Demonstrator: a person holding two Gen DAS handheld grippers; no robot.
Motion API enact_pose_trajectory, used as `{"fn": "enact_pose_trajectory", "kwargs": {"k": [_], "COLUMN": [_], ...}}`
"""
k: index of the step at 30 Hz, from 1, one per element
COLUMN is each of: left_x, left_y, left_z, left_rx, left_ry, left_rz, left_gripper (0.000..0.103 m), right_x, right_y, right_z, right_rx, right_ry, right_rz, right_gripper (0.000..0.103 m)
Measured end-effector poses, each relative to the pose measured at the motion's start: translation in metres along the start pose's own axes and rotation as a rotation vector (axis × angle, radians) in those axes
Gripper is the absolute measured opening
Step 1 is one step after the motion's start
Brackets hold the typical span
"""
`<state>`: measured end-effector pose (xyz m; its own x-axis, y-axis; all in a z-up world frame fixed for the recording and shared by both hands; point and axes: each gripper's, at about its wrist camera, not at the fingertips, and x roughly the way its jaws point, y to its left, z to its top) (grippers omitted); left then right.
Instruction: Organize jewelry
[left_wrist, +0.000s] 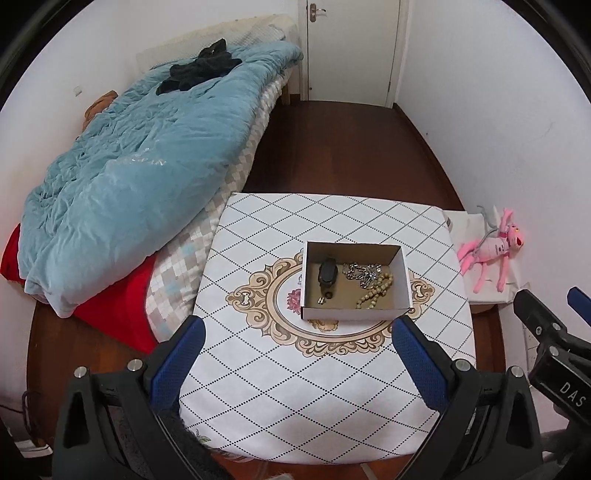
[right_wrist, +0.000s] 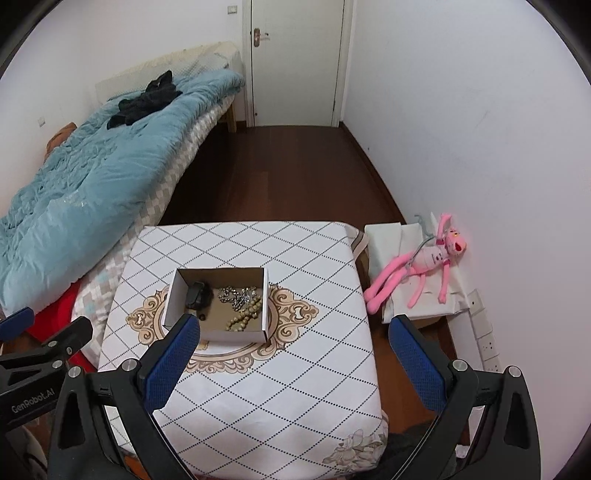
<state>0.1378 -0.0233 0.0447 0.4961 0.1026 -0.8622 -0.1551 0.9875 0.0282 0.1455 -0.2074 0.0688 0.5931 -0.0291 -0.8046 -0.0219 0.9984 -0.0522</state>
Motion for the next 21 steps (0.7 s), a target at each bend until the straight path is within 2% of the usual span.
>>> {"fn": "enact_pose_trajectory", "kwargs": {"k": [9,21], "left_x": [0.012,0.013], "left_y": [-0.001,0.001], "left_z": [-0.001,-0.002], "left_rx": [0.009,0.003], "left_ry": [0.021,0.014], "left_rz": [0.011,0.02], "left_gripper": [0.103,0.103], "right_x": [0.02,0.02], "right_y": [0.001,0.004], "right_z": [-0.001,0.0], "right_rx": [-0.017,-0.036], "right_ry": [0.049,0.064], "right_rz": [-0.004,0.006], "right_gripper": [0.103,0.103]}}
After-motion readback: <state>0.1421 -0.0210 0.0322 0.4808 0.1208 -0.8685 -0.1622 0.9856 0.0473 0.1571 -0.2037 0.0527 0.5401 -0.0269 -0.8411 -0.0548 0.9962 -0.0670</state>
